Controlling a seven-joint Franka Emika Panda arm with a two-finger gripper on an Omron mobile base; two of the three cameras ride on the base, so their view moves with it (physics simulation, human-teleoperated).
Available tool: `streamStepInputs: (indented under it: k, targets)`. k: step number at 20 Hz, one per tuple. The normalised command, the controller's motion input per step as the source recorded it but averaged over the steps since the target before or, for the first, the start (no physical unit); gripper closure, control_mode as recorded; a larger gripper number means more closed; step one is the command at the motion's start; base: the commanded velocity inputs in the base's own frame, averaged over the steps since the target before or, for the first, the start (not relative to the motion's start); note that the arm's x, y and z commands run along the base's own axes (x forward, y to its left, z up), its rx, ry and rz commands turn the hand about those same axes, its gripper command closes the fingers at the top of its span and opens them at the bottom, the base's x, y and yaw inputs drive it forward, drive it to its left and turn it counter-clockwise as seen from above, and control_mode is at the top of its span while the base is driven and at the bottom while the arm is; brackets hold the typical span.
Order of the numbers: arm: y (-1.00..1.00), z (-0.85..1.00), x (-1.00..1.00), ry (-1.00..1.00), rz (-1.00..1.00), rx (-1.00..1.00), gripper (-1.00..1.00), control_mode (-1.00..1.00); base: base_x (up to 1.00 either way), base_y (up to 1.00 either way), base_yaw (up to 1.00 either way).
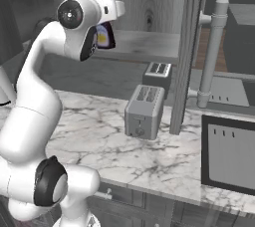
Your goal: Take 2 condiments from the cabinet and move them on the counter near the stove.Make sure the condiments are lined up with each other, next to each other.
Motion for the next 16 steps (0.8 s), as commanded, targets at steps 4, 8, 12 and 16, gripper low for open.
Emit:
streamStepInputs:
  k: [4, 8, 12, 16]
  targets:
    - [0.10, -0.44, -0.41, 0.00, 0.01, -0.05, 1.00, -1.00, 0.00, 0.00, 0.00]
    - [0.16, -0.26, -0.21, 0.00, 0.00, 0.00, 1.00, -1.00, 0.00, 0.00, 0.00]
    - [0.12, -0.02, -0.12, 0.00, -0.03, 0.00, 1.00, -1.00, 0.00, 0.00, 0.00]
    - [0.02, 0.00, -0.18, 0.00, -0.16, 0.00, 1.00, -1.00, 0.00, 0.00, 0.00]
